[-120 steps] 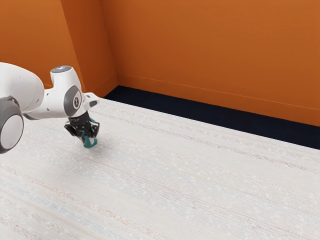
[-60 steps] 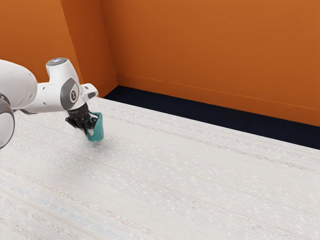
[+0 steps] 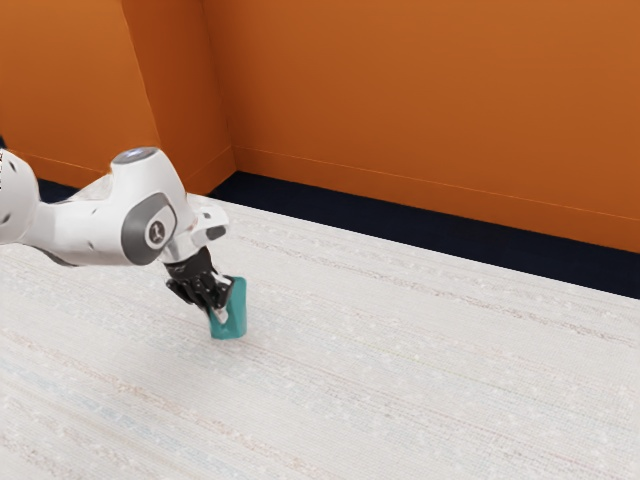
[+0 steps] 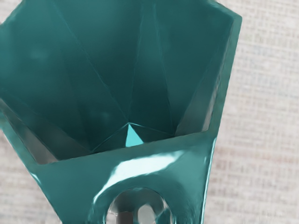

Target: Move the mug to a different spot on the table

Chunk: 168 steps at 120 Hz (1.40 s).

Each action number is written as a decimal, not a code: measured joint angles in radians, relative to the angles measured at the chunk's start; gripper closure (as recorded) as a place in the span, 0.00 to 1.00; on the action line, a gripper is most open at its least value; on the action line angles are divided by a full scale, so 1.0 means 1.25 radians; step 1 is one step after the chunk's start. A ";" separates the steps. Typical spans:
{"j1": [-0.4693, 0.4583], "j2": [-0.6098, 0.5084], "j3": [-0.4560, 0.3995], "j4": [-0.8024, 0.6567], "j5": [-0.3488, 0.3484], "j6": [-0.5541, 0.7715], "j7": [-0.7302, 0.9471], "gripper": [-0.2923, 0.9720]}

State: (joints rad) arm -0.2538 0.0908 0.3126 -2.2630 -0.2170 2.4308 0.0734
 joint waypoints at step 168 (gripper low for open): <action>0.002 -0.126 -0.103 -0.180 -0.027 0.064 -0.056 0.27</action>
State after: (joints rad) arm -0.2513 -0.0671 0.1845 -2.4882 -0.2502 2.5111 0.0039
